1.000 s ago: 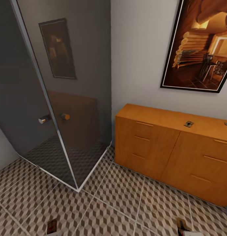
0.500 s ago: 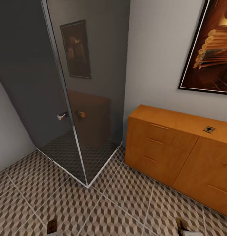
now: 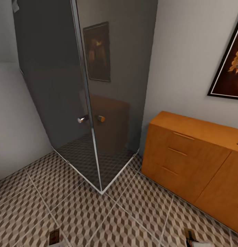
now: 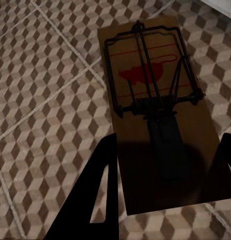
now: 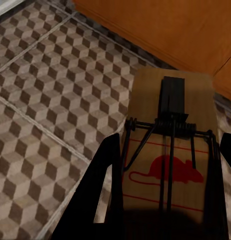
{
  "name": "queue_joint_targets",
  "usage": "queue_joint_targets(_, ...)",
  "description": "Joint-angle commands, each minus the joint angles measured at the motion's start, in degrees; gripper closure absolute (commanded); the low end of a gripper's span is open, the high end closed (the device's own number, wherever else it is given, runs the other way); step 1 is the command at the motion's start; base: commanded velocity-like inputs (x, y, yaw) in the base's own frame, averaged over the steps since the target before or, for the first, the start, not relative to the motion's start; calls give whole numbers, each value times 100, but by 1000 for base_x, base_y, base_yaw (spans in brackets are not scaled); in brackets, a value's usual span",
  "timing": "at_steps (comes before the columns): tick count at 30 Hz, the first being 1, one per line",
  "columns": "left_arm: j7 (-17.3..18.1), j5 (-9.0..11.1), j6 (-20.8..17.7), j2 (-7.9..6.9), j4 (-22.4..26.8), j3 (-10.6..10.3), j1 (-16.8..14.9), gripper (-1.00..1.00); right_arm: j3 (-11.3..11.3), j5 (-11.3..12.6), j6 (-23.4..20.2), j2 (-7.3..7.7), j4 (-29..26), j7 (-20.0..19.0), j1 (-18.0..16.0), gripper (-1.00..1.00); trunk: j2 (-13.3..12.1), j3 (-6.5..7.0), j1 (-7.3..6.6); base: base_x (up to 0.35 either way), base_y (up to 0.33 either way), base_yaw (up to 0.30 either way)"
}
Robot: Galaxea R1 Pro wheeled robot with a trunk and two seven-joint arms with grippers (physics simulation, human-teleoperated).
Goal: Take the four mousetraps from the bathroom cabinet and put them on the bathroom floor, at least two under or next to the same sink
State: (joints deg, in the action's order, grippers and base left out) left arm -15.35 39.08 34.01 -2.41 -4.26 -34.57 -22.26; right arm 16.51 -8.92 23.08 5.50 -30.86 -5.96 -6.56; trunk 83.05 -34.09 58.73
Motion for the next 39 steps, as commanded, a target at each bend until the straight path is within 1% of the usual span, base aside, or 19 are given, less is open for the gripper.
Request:
queue_joint_targets(1,-48,-32,9,4,-13,-33,-6,100,47,-48,21,-5,1,-46,-4,100,3,-5,0,0,0,250)
queue_joint_targets(39,-2,-34,9,4,-13,-33,-6,100,54,-48,21,-5,1,-46,-4,100,3,-5,0,0,0,251)
